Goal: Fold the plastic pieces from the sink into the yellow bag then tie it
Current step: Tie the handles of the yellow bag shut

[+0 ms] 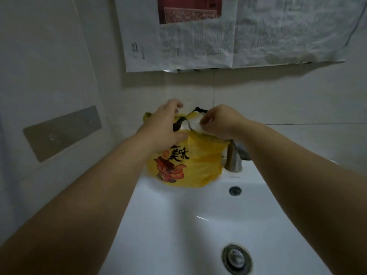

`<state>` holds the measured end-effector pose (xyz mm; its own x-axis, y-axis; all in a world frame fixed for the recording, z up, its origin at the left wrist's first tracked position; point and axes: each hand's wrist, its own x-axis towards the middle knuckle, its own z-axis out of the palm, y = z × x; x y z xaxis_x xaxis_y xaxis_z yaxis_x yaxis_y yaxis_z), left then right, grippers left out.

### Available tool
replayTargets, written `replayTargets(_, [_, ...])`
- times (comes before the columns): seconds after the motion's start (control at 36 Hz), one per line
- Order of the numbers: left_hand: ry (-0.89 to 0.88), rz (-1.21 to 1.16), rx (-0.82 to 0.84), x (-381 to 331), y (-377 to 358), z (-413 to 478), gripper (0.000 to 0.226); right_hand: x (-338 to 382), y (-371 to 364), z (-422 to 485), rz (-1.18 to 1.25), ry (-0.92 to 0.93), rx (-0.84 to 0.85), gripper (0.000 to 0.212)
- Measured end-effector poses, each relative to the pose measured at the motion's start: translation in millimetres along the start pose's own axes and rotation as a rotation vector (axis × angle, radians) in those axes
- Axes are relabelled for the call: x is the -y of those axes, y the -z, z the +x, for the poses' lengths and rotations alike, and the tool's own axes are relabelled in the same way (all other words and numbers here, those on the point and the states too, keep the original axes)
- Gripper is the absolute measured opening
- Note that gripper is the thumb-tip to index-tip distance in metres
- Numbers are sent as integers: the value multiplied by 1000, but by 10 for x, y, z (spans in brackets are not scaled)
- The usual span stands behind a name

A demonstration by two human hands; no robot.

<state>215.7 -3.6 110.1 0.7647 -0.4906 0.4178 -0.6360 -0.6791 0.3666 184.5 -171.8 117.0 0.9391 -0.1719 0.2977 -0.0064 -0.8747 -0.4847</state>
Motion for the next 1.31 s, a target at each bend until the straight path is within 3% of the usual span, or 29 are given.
replayTargets(0.08, [-30, 2, 44, 39, 18, 71, 20, 103, -95, 138, -177, -25, 261, 28])
replayTargets(0.19, [-61, -254, 14, 7, 62, 76, 31, 144, -203, 195, -333, -82, 408, 16])
replayTargets(0.28, [-79, -341, -52, 21, 16, 95, 31, 181, -240, 158, -451, -76, 425, 32])
replayTargets(0.33, [-59, -382, -76, 54, -31, 102, 29, 163, -166, 166, -341, -33, 332, 30])
replayTargets(0.42, [-49, -429, -81, 78, -74, 62, 30, 81, -1, 168, 14, 14, -48, 34])
replayTargets(0.47, [-48, -439, -117, 80, -78, 22, 31, 28, 50, 184, 142, 22, -215, 34])
replayTargets(0.5, [-46, -439, -148, 79, -77, 3, 31, 15, 54, 183, 167, 9, -221, 41])
replayTargets(0.58, [-47, -550, -220, 78, -48, -84, 33, 37, 10, 125, 213, -109, -29, 74])
replayTargets(0.64, [-59, -605, -225, 48, 7, -212, 33, 93, -5, -3, 269, -192, 46, 80])
replayTargets(0.72, [-61, -599, -237, 8, 32, -404, 36, 145, -26, -225, 497, -327, 135, 72])
replayTargets(0.83, [-23, -617, -195, -85, -6, -755, 37, 160, -94, -666, 462, -320, 202, 27])
replayTargets(0.94, [-22, -573, -138, -246, -148, -1114, 39, 61, -189, -1110, 353, -314, 162, 28])
replayTargets(1.03, [-4, -565, -65, -384, -321, -1334, 39, -54, -224, -1477, 369, -313, 215, 14])
replayTargets(1.14, [33, -473, 160, -569, -598, -1591, 33, -223, -289, -1858, 442, -347, 250, 10])
replayTargets(1.31, [48, -304, 336, -747, -921, -1691, 33, -545, -414, -2123, 596, -418, 202, 13])
